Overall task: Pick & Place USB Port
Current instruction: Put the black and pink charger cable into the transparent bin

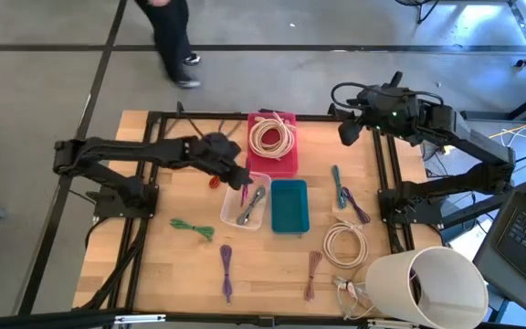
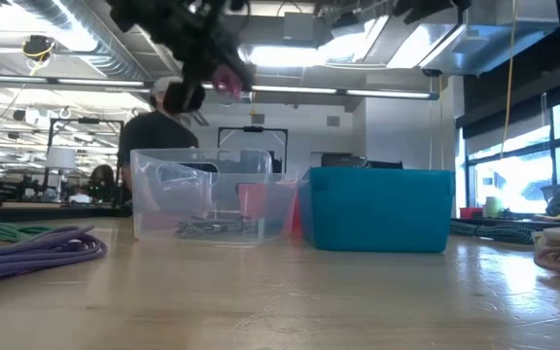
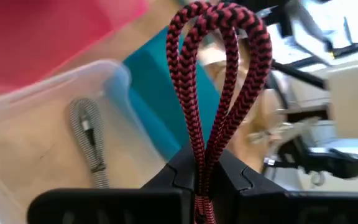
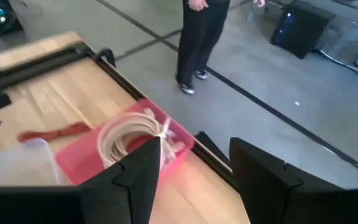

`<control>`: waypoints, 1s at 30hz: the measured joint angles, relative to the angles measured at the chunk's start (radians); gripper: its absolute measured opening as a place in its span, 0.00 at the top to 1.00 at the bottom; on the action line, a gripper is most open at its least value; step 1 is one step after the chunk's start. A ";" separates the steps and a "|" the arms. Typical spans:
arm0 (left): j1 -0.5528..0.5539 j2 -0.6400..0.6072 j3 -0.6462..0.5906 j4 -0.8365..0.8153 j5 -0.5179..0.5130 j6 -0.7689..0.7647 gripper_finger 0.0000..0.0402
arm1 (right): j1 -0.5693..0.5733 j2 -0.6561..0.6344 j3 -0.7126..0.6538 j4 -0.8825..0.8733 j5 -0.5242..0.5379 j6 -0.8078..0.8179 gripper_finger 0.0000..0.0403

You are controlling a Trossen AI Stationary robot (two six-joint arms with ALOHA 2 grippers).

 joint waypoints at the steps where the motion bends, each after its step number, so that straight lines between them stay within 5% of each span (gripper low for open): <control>1: -0.010 0.020 0.006 -0.019 -0.016 -0.008 0.96 | -0.008 0.000 0.000 -0.014 0.000 -0.001 0.52; 10: -0.057 0.257 0.250 -0.389 -0.080 0.115 0.96 | -0.050 0.000 0.000 -0.109 0.000 0.000 0.52; 22: -0.056 0.508 0.310 -0.450 -0.016 0.193 0.96 | -0.050 0.000 0.000 -0.147 0.000 0.004 0.52; 30: -0.053 0.548 0.314 -0.435 -0.056 0.243 0.91 | -0.050 0.000 0.000 -0.146 0.000 0.003 0.52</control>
